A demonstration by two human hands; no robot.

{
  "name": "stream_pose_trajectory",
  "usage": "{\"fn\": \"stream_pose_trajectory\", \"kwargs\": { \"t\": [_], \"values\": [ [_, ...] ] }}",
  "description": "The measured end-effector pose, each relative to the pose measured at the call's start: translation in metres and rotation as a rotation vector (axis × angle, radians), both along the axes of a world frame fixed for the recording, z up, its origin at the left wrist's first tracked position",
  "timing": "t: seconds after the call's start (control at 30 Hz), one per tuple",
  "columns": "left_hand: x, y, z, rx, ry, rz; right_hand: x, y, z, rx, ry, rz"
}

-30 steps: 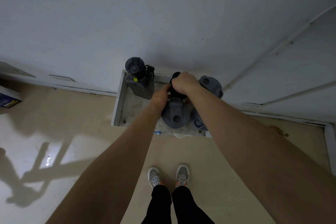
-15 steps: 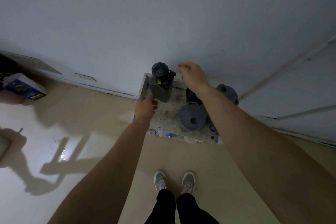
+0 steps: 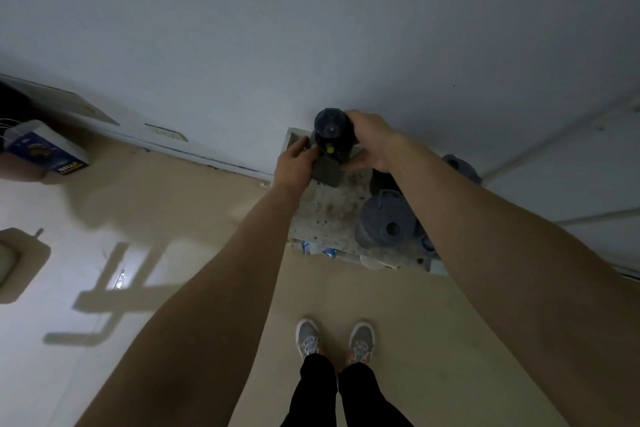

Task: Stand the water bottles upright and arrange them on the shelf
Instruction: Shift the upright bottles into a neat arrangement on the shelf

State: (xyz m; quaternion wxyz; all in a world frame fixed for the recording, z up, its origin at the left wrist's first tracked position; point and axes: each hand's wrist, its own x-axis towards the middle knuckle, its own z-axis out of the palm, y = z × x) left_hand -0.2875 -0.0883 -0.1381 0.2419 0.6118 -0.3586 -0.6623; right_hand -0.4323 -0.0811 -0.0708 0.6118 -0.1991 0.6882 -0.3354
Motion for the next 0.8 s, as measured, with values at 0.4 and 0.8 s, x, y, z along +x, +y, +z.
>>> {"fn": "stream_pose_trajectory", "kwargs": {
  "t": [0.4,0.8],
  "values": [
    [-0.024,0.019,0.018,-0.004,-0.003,-0.068,-0.023,0.015,0.001,0.057,0.151,0.025],
    [-0.025,0.035,0.049,-0.103,-0.135,-0.215,-0.031,0.038,0.010,0.020,0.291,0.115]
  ]
}}
